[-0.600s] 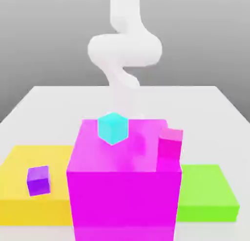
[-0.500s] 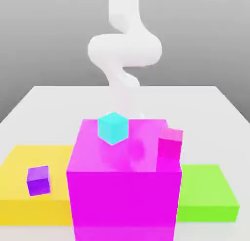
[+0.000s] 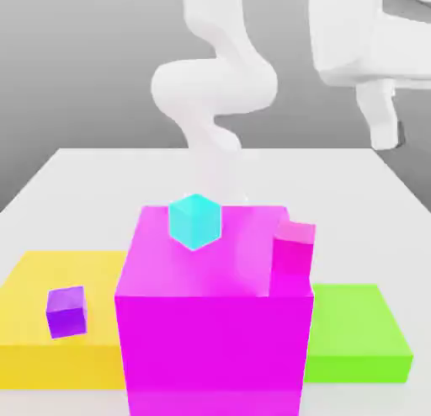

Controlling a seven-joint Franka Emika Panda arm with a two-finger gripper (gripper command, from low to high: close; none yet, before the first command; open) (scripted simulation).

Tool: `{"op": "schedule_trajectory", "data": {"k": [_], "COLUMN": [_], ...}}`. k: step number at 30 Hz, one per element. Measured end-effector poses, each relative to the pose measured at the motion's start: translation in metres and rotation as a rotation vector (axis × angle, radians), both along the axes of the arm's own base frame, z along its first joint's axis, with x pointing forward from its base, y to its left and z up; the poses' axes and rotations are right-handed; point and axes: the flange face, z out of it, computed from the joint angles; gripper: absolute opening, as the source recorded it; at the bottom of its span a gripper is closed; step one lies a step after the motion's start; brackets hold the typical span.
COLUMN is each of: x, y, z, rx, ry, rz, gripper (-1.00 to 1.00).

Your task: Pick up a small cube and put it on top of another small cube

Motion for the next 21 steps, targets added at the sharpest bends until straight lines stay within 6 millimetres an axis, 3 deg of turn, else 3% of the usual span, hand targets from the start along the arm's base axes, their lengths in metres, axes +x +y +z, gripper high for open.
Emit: {"op": "schedule_trajectory", "data": {"k": [8, 15, 19, 20, 21], "x": [0.012, -0.012, -0.017, -0.018, -0.018], "y": [0.080, 0.144, 0.152, 0.153, 0.153], "z": [-0.131, -0.256, -0.325, -0.335, -0.335], "rx": [-0.111, -0.199, -0.210, -0.211, -0.211], "ry": [0.143, 0.267, 0.285, 0.285, 0.285], "rz": [0.297, 0.568, 0.608, 0.609, 0.609], "gripper": [0.00, 0.00, 0.00, -1.00, -1.00]}}
